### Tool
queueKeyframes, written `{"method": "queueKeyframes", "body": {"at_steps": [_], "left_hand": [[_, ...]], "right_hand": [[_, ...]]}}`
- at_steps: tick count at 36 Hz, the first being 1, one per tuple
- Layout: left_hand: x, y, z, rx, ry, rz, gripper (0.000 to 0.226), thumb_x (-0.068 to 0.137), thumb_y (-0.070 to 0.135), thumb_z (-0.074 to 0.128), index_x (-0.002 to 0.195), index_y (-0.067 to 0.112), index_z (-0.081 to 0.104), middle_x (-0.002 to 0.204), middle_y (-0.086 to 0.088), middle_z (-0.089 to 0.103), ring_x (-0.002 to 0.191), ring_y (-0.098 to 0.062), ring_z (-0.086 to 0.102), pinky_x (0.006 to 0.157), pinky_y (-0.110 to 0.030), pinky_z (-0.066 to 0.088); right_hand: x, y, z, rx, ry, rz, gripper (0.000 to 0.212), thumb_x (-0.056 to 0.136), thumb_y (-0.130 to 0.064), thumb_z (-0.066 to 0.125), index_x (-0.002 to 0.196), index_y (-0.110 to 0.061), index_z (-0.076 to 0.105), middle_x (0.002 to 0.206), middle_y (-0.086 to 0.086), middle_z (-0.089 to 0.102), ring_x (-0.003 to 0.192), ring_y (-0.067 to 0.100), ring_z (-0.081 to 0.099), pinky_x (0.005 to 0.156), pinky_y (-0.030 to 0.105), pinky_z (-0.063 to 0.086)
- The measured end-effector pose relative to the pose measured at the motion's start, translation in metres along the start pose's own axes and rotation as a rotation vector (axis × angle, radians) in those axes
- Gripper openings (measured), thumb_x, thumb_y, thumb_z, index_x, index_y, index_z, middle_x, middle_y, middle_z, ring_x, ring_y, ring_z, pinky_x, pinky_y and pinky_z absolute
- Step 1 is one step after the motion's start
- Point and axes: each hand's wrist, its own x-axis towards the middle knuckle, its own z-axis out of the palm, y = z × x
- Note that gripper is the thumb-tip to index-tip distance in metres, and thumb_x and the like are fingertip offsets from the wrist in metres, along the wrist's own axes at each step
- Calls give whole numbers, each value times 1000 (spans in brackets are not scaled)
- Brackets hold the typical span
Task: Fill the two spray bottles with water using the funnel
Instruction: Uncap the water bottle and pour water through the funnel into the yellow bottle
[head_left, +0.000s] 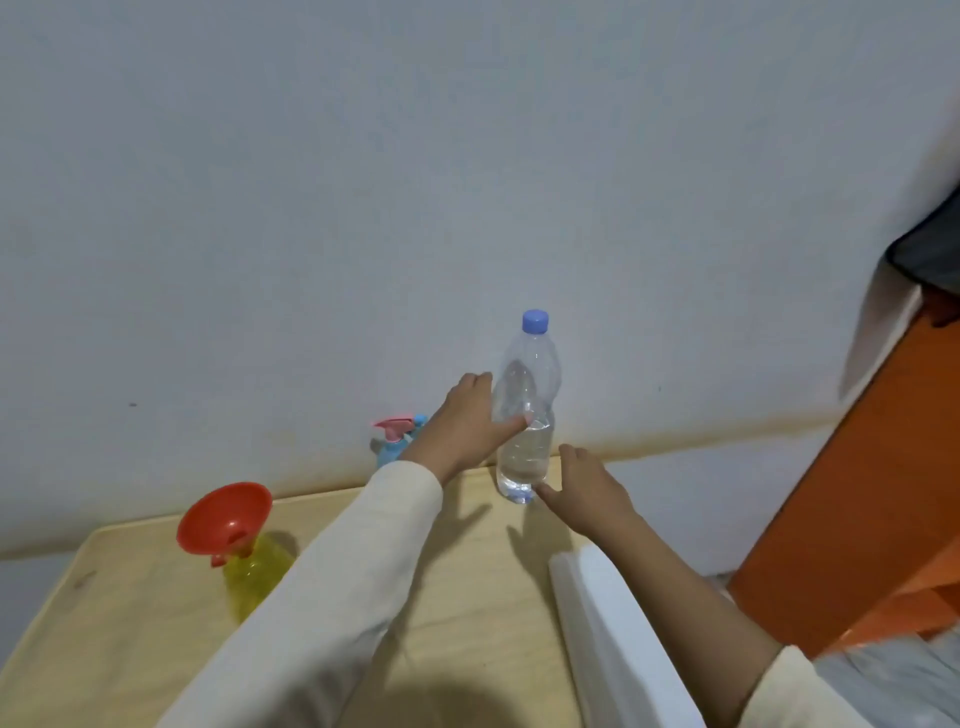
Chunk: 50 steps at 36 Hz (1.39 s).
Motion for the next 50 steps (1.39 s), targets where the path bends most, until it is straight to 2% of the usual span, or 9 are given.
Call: {"method": "queueKeyframes", "body": {"at_steps": [6, 12, 17, 23, 31, 35, 41, 45, 50], "left_hand": [[71, 17, -5, -101, 23, 77, 84, 92, 46, 56, 151, 8, 10, 156, -6, 18, 143, -20, 21, 109, -30, 25], [106, 0, 16, -238, 22, 73, 63, 90, 39, 62, 139, 10, 35, 135, -6, 39, 125, -20, 41, 91, -22, 30], [116, -20, 37, -365, 12, 102, 72, 86, 34, 69, 145, 21, 30, 133, -2, 40, 116, -9, 41, 94, -20, 31], [114, -31, 43, -491, 33, 102, 75, 84, 37, 70, 147, 29, 29, 132, 9, 38, 119, -6, 39, 101, -26, 35], [89, -22, 41, -416, -13, 172, 75, 83, 39, 71, 146, 34, 30, 143, 12, 38, 130, -11, 37, 105, -31, 36], [60, -12, 37, -404, 16, 192, 75, 82, 39, 72, 145, 34, 32, 142, 12, 41, 128, -11, 40, 106, -34, 37], [-8, 5, 31, -402, 77, 180, 74, 79, 40, 75, 142, 30, 38, 139, 7, 46, 127, -15, 43, 105, -40, 41], [-55, 17, 31, -408, 120, 156, 75, 76, 42, 76, 141, 28, 40, 137, 3, 49, 126, -19, 46, 103, -46, 43], [-112, 26, 37, -428, 146, 126, 72, 77, 37, 77, 140, 28, 42, 134, 4, 50, 125, -18, 46, 103, -43, 44]], "right_hand": [[57, 3, 3, 141, 70, 78, 62, 83, -49, 61, 124, -9, 37, 120, 6, 49, 115, 24, 47, 77, 32, 39], [98, 1, 17, 501, 87, 85, 79, 59, -45, 80, 123, -20, 40, 115, 0, 53, 104, 17, 56, 84, 38, 51], [116, 6, 29, 709, 139, 64, 88, 57, -38, 85, 131, -27, 38, 117, -4, 59, 106, 13, 58, 89, 31, 49], [118, 7, 35, 717, 225, 24, 83, 58, -37, 86, 129, -30, 42, 115, -9, 61, 104, 9, 58, 85, 27, 48], [92, 4, 40, 751, 322, 68, 75, 58, -35, 86, 121, -23, 48, 99, -7, 67, 91, 11, 64, 78, 30, 53], [63, 1, 39, 748, 332, 67, 71, 56, -37, 87, 115, -25, 49, 91, -9, 63, 81, 9, 58, 68, 24, 45], [-7, -5, 29, 743, 303, 33, 75, 57, -37, 87, 120, -29, 46, 95, -10, 59, 93, 14, 59, 81, 31, 52], [-55, -6, 27, 721, 278, 9, 79, 56, -40, 87, 122, -29, 45, 96, -4, 63, 93, 19, 62, 81, 39, 54], [-111, -4, 34, 689, 207, 5, 84, 55, -43, 86, 126, -32, 42, 98, -5, 62, 95, 18, 62, 79, 33, 52]]}}
